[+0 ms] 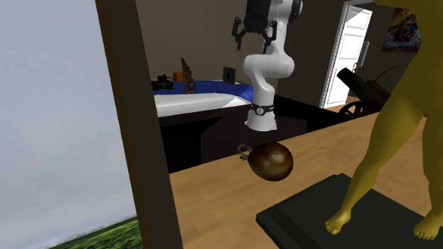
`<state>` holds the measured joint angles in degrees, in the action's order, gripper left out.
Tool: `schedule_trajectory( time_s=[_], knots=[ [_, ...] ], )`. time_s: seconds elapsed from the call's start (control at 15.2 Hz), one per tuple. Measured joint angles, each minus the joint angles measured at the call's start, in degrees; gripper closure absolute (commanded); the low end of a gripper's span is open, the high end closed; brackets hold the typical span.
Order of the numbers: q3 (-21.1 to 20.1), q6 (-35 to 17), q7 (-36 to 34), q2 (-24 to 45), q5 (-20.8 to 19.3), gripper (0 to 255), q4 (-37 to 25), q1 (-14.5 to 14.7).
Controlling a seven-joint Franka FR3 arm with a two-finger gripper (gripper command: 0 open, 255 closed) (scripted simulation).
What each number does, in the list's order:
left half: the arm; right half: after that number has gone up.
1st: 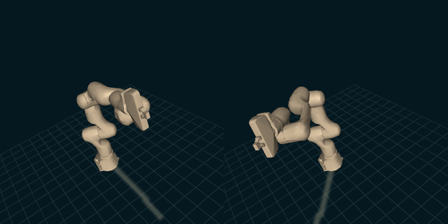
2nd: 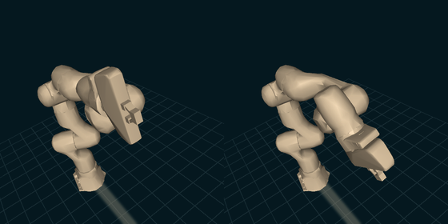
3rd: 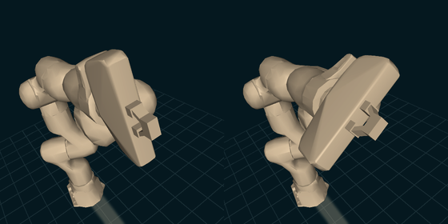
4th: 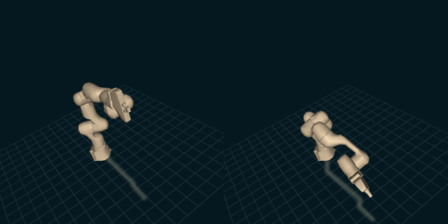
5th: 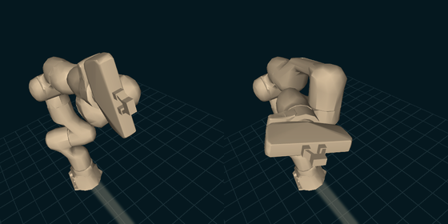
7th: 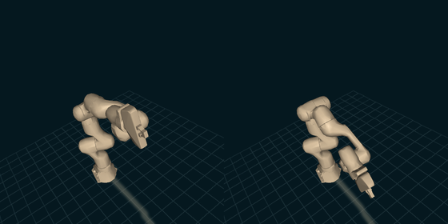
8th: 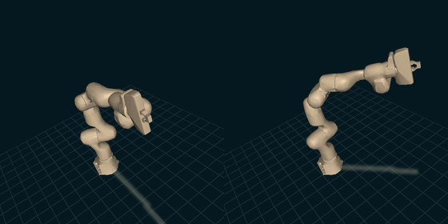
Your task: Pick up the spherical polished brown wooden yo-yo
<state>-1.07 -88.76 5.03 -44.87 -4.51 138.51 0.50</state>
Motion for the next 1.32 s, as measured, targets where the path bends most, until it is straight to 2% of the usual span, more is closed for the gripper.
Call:
schedule_trajectory(
  time_s=[0.2, 0.59, 0.92, 1.32],
  knots=[
    [-0.03, -1.30, 0.72, 2.40, 0.03, 0, -0.93, 0.44],
    [1.02, -8.10, 5.63, 15.79, -0.75, 0, -6.85, 1.77],
    [1.30, -12.81, 9.71, 27.69, -0.95, 0, -13.43, 2.88],
    [0.88, -14.51, 14.48, 41.04, -0.93, 0, -24.35, 4.00]
  ],
)
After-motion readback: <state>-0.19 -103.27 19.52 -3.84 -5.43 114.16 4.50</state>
